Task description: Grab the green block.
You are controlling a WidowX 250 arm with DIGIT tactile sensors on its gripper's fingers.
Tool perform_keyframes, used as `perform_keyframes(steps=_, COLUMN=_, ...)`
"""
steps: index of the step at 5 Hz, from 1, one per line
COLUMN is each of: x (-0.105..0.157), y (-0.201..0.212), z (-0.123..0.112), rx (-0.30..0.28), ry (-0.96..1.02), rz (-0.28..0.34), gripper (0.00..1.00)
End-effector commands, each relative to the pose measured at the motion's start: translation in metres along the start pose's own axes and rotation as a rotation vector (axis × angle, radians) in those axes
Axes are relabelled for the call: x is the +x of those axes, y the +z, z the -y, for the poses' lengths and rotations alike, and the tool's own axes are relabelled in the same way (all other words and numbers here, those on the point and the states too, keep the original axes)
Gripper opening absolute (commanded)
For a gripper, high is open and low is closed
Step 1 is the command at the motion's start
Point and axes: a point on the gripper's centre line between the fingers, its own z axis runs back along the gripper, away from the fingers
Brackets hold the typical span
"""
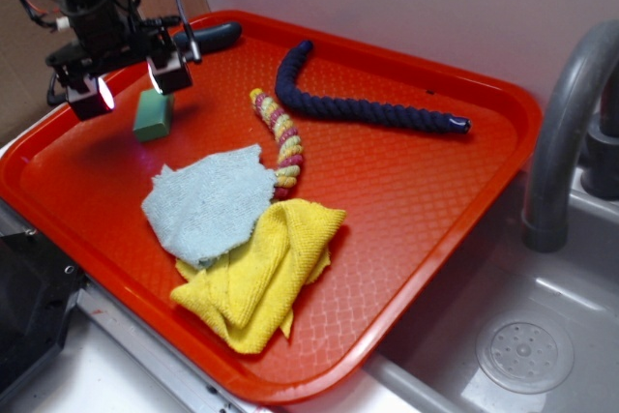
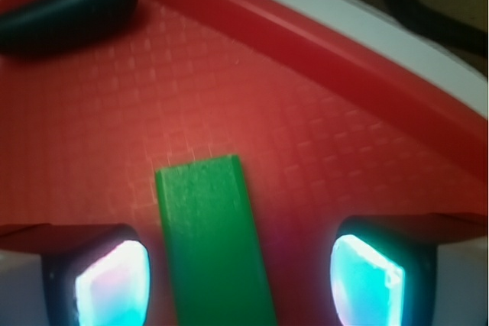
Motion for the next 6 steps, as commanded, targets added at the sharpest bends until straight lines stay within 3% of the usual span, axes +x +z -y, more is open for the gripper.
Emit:
perform_keyframes(steps=1, x=0.009, y=-0.010, z=-0.006, rx=-0.130, ry=-0.050, rz=-0.042, gripper=1.00)
perform_keyframes(steps=2, x=0.001, y=-0.017, z=-0.007, rx=-0.137, ry=-0.102, rz=-0.052, gripper=1.00)
perform_keyframes(steps=3, x=-0.004, y=-0.020, z=-0.005, rx=-0.137, ry=-0.141, rz=-0.054, gripper=0.00)
perform_keyframes(steps=4, x=-0.006, y=-0.021, z=-0.003, rx=-0.138, ry=-0.163, rz=-0.049, gripper=0.00)
perform_keyframes(steps=5, x=0.000, y=0.001, z=0.005, rx=-0.121, ry=-0.243, rz=-0.002, gripper=0.00)
perform_keyframes(steps=6, x=0.005, y=0.051, z=0.021, rx=-0.105, ry=-0.424, rz=-0.080, gripper=0.00)
